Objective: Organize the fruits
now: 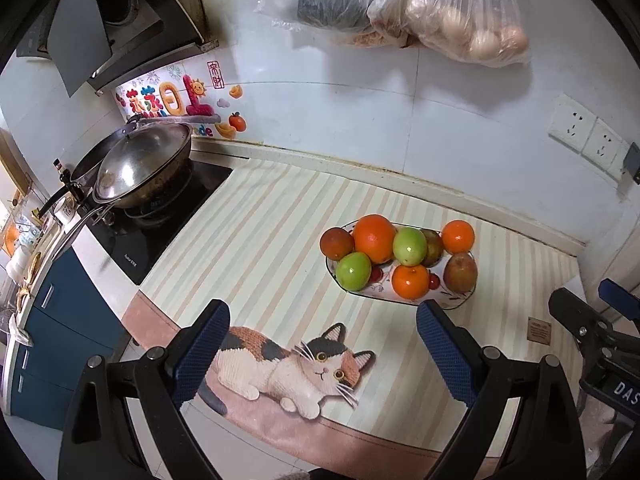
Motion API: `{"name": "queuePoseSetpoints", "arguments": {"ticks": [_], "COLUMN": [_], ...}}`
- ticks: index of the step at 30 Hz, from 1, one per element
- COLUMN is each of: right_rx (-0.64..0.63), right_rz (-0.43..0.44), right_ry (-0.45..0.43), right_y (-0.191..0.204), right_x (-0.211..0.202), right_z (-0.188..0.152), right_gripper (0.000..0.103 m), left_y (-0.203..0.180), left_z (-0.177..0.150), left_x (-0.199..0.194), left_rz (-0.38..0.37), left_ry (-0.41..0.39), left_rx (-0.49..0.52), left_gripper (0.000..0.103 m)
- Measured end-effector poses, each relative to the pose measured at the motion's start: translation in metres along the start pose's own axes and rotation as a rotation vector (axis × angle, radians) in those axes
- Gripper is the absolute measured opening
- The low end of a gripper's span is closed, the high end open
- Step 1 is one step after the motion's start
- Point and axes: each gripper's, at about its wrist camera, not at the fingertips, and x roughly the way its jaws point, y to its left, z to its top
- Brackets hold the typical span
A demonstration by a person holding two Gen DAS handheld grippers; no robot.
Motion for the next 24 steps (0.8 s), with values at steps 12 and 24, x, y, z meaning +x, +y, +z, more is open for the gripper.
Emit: {"name": "queuePoseSetpoints", "arguments": {"ticks": [12,24], "right_rx": [-0.005,0.0], "right_rz": [-0.011,-0.015], "right_ry": [0.031,0.038], "right_y": [-0.005,-0.009], "right_x": [0.028,0.032], "right_z": [0.004,0.004], "right_gripper": [0.1,0.1], "left_y": [-0.008,-0.014], "left_z": [0.005,0.008], "left_x": [0.026,0.026], "left_rz": [-0.003,-0.013], "left_ry": [0.047,0.041], "left_rx": [0.0,0.007], "left_gripper": [0.099,0.101]}}
